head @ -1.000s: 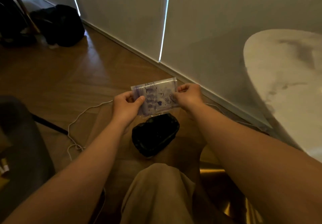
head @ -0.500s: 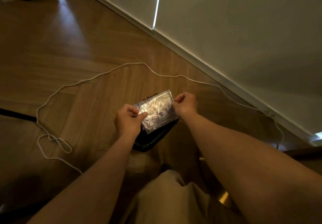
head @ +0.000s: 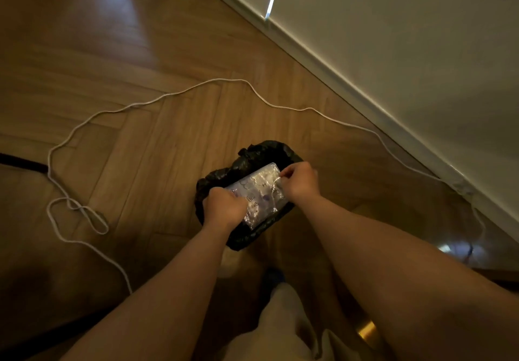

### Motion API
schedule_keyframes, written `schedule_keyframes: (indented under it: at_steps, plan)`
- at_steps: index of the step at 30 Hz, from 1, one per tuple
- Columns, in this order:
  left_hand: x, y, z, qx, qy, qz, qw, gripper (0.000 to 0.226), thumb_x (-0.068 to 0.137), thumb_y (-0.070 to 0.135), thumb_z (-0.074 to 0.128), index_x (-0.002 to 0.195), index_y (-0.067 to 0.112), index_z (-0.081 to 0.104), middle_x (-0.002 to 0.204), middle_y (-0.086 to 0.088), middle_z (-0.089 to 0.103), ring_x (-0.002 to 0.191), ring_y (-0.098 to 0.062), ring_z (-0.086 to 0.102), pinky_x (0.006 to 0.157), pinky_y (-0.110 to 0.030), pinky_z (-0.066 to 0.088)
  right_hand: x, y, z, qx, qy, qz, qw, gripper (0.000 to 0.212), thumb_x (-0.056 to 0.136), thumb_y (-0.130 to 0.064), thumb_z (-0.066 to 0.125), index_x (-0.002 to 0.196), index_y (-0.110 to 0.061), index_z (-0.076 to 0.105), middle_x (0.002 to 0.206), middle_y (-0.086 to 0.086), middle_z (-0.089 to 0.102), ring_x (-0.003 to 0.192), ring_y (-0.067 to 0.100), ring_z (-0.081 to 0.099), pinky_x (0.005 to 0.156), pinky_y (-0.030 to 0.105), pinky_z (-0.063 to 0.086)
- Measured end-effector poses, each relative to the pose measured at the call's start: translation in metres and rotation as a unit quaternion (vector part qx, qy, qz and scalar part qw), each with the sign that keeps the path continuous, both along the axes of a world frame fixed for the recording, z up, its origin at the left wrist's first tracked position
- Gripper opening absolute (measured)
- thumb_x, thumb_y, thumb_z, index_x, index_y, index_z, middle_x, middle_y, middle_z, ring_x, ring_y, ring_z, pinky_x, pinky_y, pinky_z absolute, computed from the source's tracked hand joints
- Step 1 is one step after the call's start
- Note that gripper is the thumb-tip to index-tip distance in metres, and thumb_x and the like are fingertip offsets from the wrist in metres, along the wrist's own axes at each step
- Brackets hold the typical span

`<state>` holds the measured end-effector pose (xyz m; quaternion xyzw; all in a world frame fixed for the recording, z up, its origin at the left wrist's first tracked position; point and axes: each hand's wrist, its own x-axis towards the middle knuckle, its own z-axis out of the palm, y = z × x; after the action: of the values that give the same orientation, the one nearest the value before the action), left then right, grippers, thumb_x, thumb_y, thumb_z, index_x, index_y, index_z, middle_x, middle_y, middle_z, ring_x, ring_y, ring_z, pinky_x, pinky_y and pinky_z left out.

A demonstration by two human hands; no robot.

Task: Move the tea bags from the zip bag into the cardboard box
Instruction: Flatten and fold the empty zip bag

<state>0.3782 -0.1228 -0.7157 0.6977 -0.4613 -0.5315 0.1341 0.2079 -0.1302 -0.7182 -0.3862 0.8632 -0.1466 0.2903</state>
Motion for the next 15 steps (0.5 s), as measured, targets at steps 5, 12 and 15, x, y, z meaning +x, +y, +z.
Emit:
schedule_keyframes:
  at_steps: [5, 12, 15]
  plan:
    - [-0.006, -0.006, -0.011, 0.065, 0.036, 0.014, 0.997, 0.013, 0.087, 0.005, 0.051, 0.074, 0.006, 0.051, 0.076, -0.007, 0.053, 0.067, -0.02, 0.052, 0.053, -0.025, 0.039, 0.003, -0.011, -0.01, 0.053, 0.037, 0.085, 0.994, 0.018, 0.087, -0.003, 0.056, 0.077, 0.003, 0.07, 0.077, 0.016, 0.067, 0.071, 0.028, 0.064, 0.056, 0.035, 0.053]
    - [-0.019, -0.01, -0.034, 0.134, 0.061, 0.013, 0.989, 0.024, 0.092, 0.009, 0.048, 0.113, -0.001, 0.056, 0.097, -0.012, 0.058, 0.08, -0.023, 0.056, 0.069, -0.032, 0.046, 0.005, -0.026, -0.026, 0.15, 0.015, 0.166, 0.974, 0.027, 0.087, -0.003, 0.055, 0.063, -0.01, 0.044, 0.069, 0.007, 0.046, 0.063, 0.022, 0.048, 0.051, 0.028, 0.038]
    - [-0.028, -0.015, -0.044, 0.156, 0.054, -0.003, 0.986, 0.038, 0.092, 0.012, 0.047, 0.128, -0.002, 0.053, 0.111, -0.016, 0.06, 0.087, -0.026, 0.057, 0.072, -0.031, 0.046, 0.007, -0.029, -0.034, 0.18, 0.017, 0.193, 0.964, 0.03, 0.087, -0.007, 0.056, 0.063, -0.012, 0.04, 0.07, 0.007, 0.045, 0.06, 0.02, 0.046, 0.045, 0.025, 0.032]
